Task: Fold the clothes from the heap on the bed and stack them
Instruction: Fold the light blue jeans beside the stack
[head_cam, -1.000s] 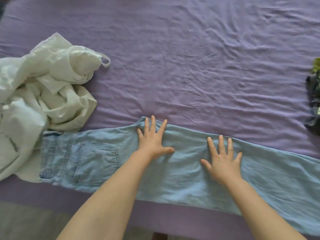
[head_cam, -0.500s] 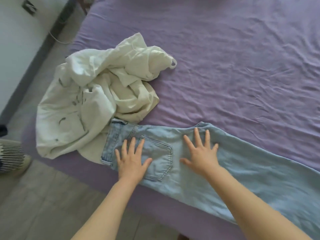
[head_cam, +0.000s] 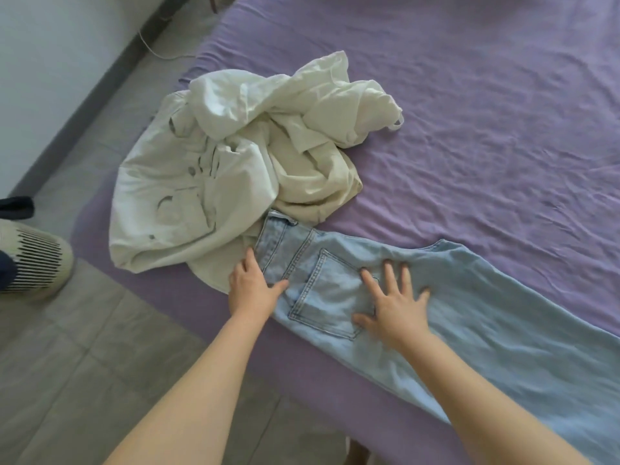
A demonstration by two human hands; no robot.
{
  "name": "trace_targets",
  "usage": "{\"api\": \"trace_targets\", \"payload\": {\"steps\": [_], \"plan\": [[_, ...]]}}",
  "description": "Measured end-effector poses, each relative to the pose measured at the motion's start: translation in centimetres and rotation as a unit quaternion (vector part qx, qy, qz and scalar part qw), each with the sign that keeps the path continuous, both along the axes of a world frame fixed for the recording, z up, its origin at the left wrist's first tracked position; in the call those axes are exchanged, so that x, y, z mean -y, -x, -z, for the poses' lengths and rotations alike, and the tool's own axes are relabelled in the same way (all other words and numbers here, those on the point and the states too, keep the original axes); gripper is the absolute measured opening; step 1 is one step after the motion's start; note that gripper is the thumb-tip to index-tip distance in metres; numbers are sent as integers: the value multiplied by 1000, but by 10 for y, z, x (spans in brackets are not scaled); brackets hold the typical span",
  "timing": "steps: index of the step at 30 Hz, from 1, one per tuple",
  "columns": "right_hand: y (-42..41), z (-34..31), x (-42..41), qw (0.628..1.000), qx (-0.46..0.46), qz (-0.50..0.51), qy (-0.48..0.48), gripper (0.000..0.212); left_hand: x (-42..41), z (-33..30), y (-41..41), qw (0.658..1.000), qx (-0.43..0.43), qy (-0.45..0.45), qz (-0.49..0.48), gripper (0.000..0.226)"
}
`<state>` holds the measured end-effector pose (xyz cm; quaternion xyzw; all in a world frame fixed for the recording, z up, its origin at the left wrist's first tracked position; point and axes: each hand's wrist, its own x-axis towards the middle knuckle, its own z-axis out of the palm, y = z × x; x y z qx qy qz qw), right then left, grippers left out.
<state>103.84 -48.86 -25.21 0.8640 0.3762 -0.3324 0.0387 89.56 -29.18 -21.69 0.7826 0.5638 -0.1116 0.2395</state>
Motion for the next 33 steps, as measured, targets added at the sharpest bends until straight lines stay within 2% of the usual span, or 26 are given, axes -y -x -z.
{"api": "trace_targets", "payload": {"steps": [4, 7, 9, 10, 11, 12, 14, 16, 17, 18, 22, 23, 26, 27, 30, 33], "plan": [[-5, -6, -3, 1000, -15, 16, 3, 80, -17, -4, -3, 998, -52, 28, 18, 100], [5, -23, 7, 995, -54, 75, -31, 73, -11, -21, -4, 997, 34, 40, -50, 71], [13, -39, 14, 980, -99, 137, -102, 69, 4, -38, -10, 988, 115, 69, -82, 55], [17, -47, 17, 961, -139, 182, -154, 67, 16, -48, -15, 981, 155, 82, -78, 52], [20, -58, 20, 928, -191, 240, -212, 65, 30, -58, -21, 974, 195, 96, -65, 52], [22, -70, 23, 878, -249, 308, -267, 62, 46, -69, -28, 964, 236, 116, -49, 53], [23, -97, 31, 749, -356, 433, -353, 57, 80, -90, -43, 936, 307, 172, -22, 56], [17, -117, 47, 636, -423, 500, -409, 55, 117, -105, -57, 915, 337, 221, 29, 55], [12, -123, 59, 598, -440, 517, -426, 55, 137, -110, -62, 909, 334, 242, 64, 54], [7, -128, 73, 581, -441, 526, -438, 53, 157, -115, -68, 905, 323, 257, 104, 54], [-4, -126, 137, 603, -359, 562, -437, 31, 234, -120, -83, 892, 258, 278, 248, 32], [-5, -121, 153, 603, -338, 583, -427, 27, 249, -118, -84, 886, 241, 302, 258, 32], [-4, -102, 198, 600, -283, 638, -392, 19, 285, -111, -83, 841, 247, 432, 212, 36], [-3, -97, 210, 602, -266, 645, -387, 20, 293, -106, -83, 843, 250, 432, 201, 40], [-2, -85, 242, 620, -215, 651, -382, 25, 308, -85, -82, 900, 216, 296, 235, 48], [-6, -81, 267, 640, -192, 639, -381, 29, 318, -69, -82, 903, 170, 208, 334, 48]]}}
